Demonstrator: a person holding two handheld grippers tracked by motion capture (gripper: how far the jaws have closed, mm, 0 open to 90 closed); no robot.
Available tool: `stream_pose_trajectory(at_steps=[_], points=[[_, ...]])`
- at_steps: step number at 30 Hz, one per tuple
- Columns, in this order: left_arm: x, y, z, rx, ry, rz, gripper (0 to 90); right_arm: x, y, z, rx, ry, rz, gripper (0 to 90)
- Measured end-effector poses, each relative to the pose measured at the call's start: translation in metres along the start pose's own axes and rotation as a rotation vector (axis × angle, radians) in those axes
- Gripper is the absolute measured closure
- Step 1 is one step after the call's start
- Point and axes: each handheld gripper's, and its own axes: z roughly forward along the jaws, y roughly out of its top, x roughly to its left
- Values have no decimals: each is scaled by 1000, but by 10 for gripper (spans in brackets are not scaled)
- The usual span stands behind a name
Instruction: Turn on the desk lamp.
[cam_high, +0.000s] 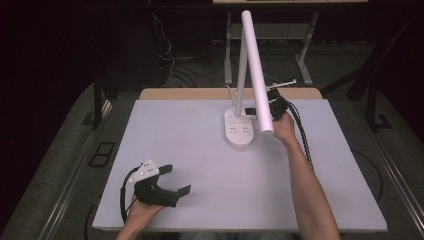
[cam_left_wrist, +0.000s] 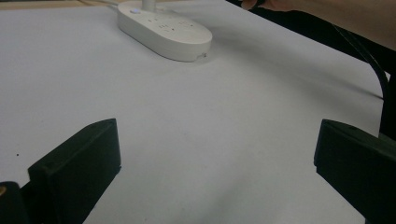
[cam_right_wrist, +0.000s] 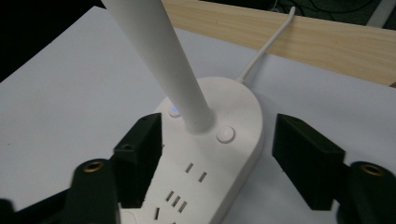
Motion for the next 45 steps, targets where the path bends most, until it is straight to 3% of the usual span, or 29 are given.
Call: stream_pose_trajectory(at_steps=[4, 5, 6, 8, 14, 36, 43, 45], points=[[0, 0, 0, 1, -2, -1, 0, 1, 1, 4, 10, -7, 0, 522], [-1, 0, 0, 2, -1, 0, 0, 2, 2, 7, 13, -13, -2, 606], [-1, 0, 0, 2, -1, 0, 0, 2, 2, 7, 13, -13, -2, 606], [-1, 0, 1, 1, -3, -1, 0, 4, 3, 11, 8, -15, 5, 723], [-1, 0, 0, 1, -2, 1, 0, 3, 1, 18, -9, -21, 14, 891], [-1, -1, 1, 4, -3, 4, 0, -8, -9, 37, 12, -13, 78, 896], [-1, -1, 1, 2, 0, -1, 0, -7, -9, 40, -3, -12, 73, 897], [-1, -1, 1, 3, 1, -4, 0, -7, -11, 42, -13, -7, 92, 899]])
